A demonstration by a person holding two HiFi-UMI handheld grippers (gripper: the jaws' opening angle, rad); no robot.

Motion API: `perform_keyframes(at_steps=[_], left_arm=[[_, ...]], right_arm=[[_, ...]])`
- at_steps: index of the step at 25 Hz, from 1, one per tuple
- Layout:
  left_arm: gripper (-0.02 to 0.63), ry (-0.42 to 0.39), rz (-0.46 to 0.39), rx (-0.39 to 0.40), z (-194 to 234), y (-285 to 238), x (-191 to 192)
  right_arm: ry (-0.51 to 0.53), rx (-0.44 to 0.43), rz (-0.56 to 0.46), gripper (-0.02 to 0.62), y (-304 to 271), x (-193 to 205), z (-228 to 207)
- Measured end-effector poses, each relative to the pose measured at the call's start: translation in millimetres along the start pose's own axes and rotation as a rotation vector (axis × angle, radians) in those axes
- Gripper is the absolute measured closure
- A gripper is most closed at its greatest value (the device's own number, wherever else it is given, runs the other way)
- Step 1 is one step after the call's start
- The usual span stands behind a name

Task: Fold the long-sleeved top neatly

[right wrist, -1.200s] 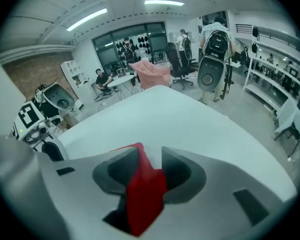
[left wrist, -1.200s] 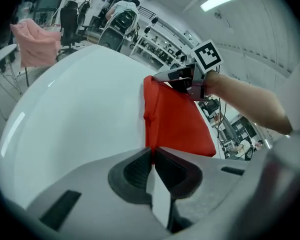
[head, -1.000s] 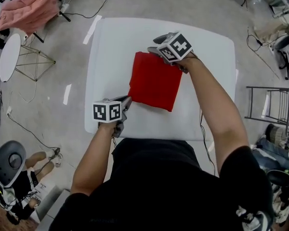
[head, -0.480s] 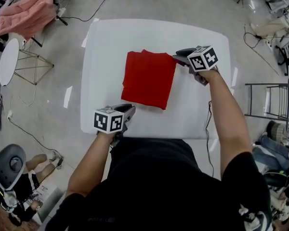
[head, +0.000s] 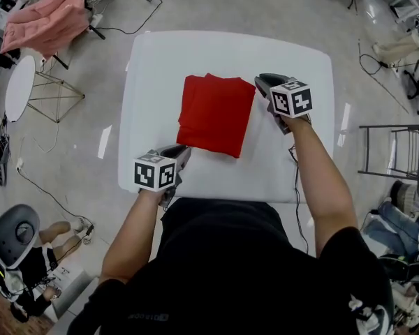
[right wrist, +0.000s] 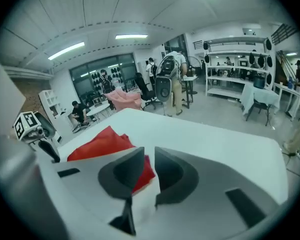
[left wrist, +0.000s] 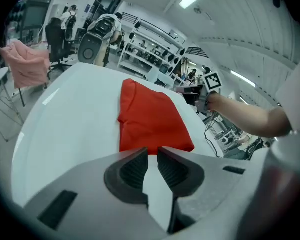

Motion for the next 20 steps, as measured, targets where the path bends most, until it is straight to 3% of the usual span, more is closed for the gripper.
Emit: perform_keyframes(at_steps=[7,10,13,16,18,20], left_arm=[[0.548,-0.013,-0.035,-0.086,39.8,24.6,5.3],[0.548,-0.01,-0.035,-0.073,48.9,31.0,10.4],[0.548,-0.024,-0.035,-0.043,45.6,33.9,8.2],[0.548,-0.048,-0.024,-0.025,39.3,37.2,10.7],[0.548,-0.056,-0.017,-0.024,37.4,39.9,13.5],[0.548,-0.062,-0.019,-0.016,34.7,41.7,14.0]], right_arm=[[-0.195,-0.03,0.014,0.495,41.2,68.9,64.4],[-0.438,-0.092,0.027,0.4,39.9,95.9,81.3],[-0.755,-0.155,0.008,0.359,30.7,110.3,80.5],[-0.957,-0.181,0.0,0.347,20.0,119.6,77.4],[-1.002,-0.195,0.022,0.347,13.5,122.9,80.6],[-0.996,-0.186,0.048,0.397,10.4,123.9,80.7]])
Point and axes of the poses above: the fingertips, and each gripper's own axes: y backward along the fingers, z to its left, x out of its underside, the point moved 6 cm from there along y, backward along the fingers, and after that the axes turned 5 degrees about x, right-handed, at the moved point
